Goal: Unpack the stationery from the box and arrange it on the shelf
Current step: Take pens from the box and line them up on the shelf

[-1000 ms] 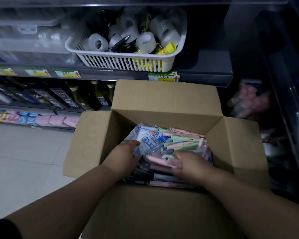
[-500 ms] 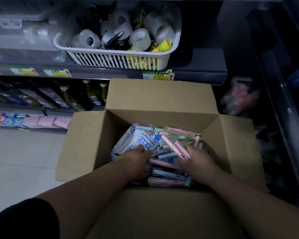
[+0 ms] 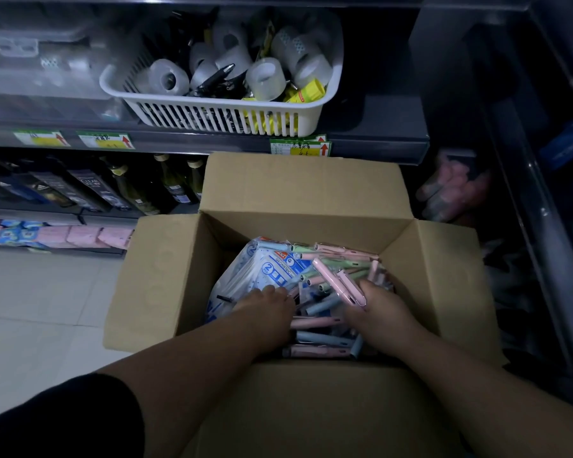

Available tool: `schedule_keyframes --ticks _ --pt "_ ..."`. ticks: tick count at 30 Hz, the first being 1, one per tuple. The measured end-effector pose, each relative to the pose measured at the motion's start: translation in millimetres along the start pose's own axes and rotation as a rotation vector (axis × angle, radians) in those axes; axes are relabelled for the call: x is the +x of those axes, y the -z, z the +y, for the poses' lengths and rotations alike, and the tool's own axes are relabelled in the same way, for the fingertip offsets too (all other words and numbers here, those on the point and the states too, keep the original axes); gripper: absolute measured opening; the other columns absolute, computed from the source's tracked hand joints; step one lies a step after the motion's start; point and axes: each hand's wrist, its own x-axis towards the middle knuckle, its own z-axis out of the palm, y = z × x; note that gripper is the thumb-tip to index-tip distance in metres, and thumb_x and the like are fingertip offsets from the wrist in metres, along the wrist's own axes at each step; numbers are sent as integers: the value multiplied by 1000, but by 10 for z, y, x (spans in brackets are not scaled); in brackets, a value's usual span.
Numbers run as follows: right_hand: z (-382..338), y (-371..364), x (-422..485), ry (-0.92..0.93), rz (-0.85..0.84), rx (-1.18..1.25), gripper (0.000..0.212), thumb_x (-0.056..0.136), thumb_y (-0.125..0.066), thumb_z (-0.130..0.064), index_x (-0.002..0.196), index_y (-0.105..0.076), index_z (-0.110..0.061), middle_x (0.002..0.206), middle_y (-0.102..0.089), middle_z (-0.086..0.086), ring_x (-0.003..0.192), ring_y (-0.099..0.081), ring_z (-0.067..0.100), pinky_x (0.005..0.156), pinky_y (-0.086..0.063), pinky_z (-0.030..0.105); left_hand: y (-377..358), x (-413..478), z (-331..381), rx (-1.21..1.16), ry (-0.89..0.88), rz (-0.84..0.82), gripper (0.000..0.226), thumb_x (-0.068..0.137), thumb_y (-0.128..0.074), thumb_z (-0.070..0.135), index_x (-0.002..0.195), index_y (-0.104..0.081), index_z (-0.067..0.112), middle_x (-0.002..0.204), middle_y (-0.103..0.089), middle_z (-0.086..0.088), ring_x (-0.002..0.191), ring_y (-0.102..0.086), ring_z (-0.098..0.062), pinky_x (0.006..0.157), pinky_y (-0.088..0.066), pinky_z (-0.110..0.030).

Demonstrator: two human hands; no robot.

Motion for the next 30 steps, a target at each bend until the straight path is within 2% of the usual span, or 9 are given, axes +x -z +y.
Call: schedule_keyframes --ticks 4,9,14,18,23,25,26,28,30 --pt "-20 24 -8 -19 26 12 10 84 -58 -25 79 -50 -22 78 -59 -4 71 -54 10 53 -37 19 7 -83 -72 -66 69 10 28 97 -43 26 121 -45 13 121 -55 -12 107 -56 -28 86 -44 -39" --pt "-118 67 -28 -14 76 49 9 84 -58 -25 91 -58 -18 85 -63 0 82 -59 20 63 -42 26 76 -219 -138 -183 140 30 26 99 -39 30 119 -43 14 116 -61 -10 103 -60 -30 85 -47 -38" --pt "-268 158 -124 -35 128 89 11 85 -57 -22 94 -59 -17 83 -64 4 73 -59 20 54 -38 25 223 -337 -206 -316 123 7 30 101 -35 32 115 -48 9 82 -50 -6 102 -58 -32 81 -42 -30" --pt "-400 200 -264 -89 130 179 15 86 -60 -22 99 -62 -14 79 -65 5 63 -58 17 51 -40 24 331 -408 -318 -211 73 -128 36 103 -32 25 129 -47 5 127 -49 -19 119 -48 -35 95 -40 -38" --pt "-549 212 -497 -86 239 263 7 88 -59 -17 94 -59 -16 71 -60 -2 55 -52 11 40 -36 15 453 -518 -476 -337 160 -101 40 100 -33 10 140 -34 4 129 -50 -21 118 -46 -35 94 -41 -42" --pt "-624 219 -609 -80 293 338 8 87 -59 -18 96 -60 -17 71 -61 1 55 -53 13 45 -40 18 555 -596 -452 -457 161 -47 40 100 -35 13 140 -35 4 122 -53 -18 110 -50 -32 92 -41 -37" --pt "-659 228 -671 -82 322 393 8 87 -59 -19 95 -60 -19 70 -61 2 56 -54 15 50 -42 22 593 -643 -437 -553 165 14 38 101 -36 19 135 -41 4 109 -56 -13 97 -54 -26 88 -42 -34" --pt "-722 261 -818 -83 375 498 5 85 -60 -20 91 -61 -20 69 -62 1 58 -56 15 55 -44 26 668 -744 -406 -624 136 101 36 101 -38 35 114 -54 5 83 -54 -2 70 -50 -14 77 -44 -30" --pt "-758 293 -994 -92 396 587 5 86 -62 -19 91 -62 -21 69 -64 -3 58 -57 10 54 -45 23 741 -845 -315 -766 94 102 33 100 -39 39 96 -54 10 81 -54 -5 64 -47 -15 64 -41 -25"
